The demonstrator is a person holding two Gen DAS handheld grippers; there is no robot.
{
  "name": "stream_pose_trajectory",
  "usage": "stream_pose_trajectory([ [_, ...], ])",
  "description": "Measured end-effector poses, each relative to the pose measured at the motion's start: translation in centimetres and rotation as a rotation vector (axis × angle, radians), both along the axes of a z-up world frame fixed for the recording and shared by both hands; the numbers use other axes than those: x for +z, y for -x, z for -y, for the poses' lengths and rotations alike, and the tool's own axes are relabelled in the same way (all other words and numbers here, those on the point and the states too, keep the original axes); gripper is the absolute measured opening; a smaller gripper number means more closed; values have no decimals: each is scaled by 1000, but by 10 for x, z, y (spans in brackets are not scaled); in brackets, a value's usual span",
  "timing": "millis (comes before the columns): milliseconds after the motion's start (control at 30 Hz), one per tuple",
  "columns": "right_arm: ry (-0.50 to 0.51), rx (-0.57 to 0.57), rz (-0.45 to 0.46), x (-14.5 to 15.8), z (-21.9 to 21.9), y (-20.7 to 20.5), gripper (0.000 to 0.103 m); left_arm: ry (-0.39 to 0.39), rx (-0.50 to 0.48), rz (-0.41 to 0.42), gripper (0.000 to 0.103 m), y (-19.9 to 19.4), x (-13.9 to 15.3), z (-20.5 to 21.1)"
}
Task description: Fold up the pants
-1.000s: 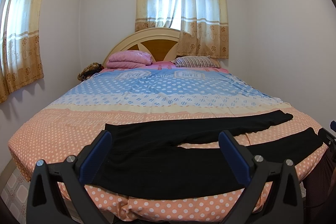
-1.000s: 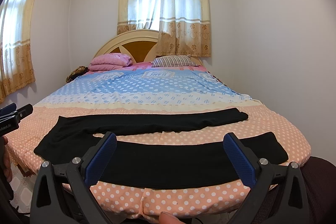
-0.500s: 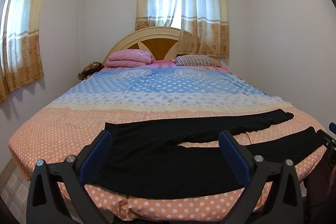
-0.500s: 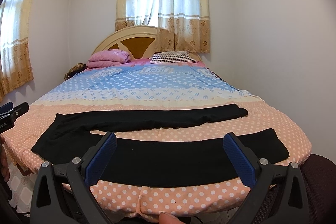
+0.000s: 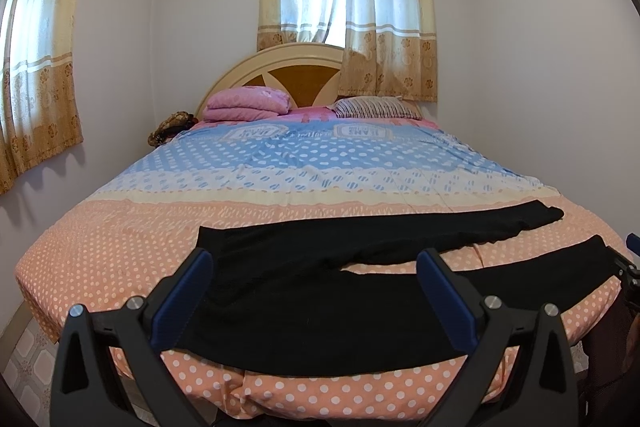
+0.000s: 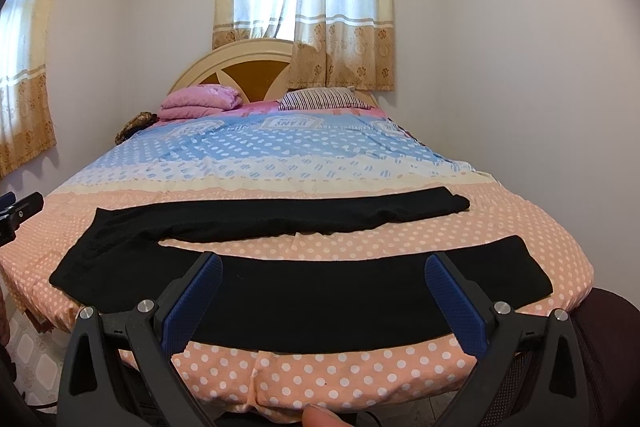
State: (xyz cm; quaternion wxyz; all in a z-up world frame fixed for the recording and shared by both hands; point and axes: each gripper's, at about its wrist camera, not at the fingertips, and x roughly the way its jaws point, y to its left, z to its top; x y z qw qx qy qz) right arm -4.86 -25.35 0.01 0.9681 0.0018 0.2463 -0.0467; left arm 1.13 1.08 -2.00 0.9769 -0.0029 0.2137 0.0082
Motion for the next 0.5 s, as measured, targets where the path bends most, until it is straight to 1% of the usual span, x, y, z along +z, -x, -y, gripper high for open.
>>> stream_pose_trajectory([
  [133,0,-5,-15,-7,4,-6,102,-12,5,-17,103,-9,-6,-1],
  [233,-14,10,-23,-14,12,-13,102,-31,17,-38,103,-24,-14,-9],
  [300,-24,20,-28,-19,20,-19,102,-47,37,-64,103,-40,-23,-21],
  [333,-18,6,-32,-23,26,-23,102,-55,42,-71,103,-46,-26,-26],
  [400,-12,-24,-41,-30,39,-31,102,-94,56,-113,103,-68,-35,-42],
  [500,-32,-73,-51,-37,62,-43,102,-126,83,-159,103,-95,-46,-64],
])
